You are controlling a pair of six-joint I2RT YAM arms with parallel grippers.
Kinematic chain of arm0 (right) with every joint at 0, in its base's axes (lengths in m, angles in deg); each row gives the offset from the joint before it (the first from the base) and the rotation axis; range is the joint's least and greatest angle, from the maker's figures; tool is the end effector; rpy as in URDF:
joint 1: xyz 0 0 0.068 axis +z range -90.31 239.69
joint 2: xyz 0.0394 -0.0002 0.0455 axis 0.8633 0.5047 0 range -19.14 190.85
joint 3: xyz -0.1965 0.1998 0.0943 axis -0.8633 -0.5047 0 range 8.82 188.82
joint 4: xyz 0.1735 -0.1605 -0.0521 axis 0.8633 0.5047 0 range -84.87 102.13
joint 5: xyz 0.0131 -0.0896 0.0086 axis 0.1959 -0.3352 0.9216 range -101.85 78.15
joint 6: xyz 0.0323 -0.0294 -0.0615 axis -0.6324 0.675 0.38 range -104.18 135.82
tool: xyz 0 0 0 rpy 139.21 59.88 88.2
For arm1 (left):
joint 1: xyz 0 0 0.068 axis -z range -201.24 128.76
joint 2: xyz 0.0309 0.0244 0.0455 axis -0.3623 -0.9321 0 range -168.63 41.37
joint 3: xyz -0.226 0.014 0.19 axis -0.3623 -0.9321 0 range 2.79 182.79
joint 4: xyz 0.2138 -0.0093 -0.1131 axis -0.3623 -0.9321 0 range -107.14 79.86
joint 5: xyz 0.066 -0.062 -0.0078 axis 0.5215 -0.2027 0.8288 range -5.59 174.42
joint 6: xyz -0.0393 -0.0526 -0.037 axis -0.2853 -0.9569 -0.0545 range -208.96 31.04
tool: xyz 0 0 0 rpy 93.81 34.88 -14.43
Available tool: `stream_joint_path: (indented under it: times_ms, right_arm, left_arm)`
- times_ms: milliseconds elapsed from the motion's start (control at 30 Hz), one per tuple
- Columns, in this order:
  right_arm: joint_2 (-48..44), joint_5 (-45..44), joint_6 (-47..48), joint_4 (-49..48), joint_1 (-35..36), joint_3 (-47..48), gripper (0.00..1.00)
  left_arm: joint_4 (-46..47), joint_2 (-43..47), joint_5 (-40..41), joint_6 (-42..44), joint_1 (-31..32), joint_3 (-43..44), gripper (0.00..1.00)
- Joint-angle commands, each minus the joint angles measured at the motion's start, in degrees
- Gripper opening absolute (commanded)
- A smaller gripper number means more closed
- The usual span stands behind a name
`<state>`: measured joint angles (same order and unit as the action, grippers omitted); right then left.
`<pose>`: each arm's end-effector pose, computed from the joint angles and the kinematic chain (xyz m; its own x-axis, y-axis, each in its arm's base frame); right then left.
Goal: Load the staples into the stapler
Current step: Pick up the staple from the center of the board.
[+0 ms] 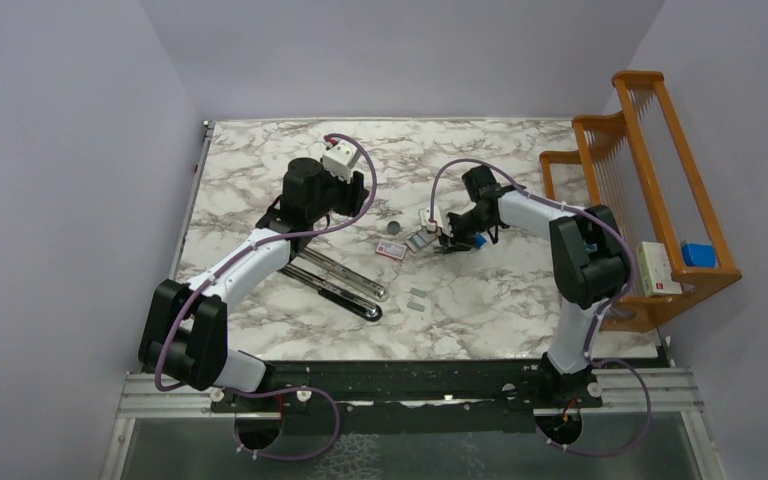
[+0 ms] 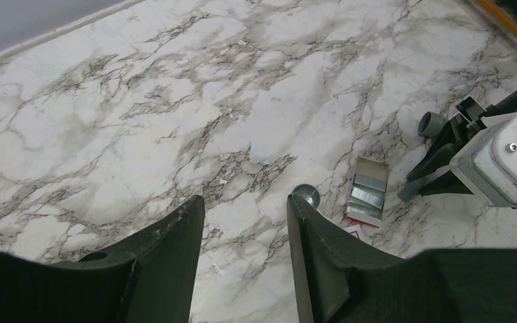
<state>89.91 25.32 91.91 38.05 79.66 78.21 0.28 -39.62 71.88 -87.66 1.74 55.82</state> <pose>0.3272 0.1598 0.1694 0.2136 -0.7454 -0.6315 -0.9768 -0.1512 -0.1518 0.2991 -0.1419 0.3044 -0.2644 0.1361 -0.9548 0.5778 0.8150 -0.0438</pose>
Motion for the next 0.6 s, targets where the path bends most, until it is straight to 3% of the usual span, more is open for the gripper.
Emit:
stream_joint_path:
  times_ms: [0, 567]
  right_arm:
    - [1.9, -1.8, -0.4, 1.9, 0.1, 1.2, 0.26]
    - [0.0, 0.7, -5.1, 1.5, 0.0, 2.4, 0.18]
  left_arm:
    - [-0.1, 1.4, 0.2, 0.4, 0.0, 1.7, 0.52]
    - [0.0, 1.5, 0.2, 0.2, 0.0, 1.6, 0.52]
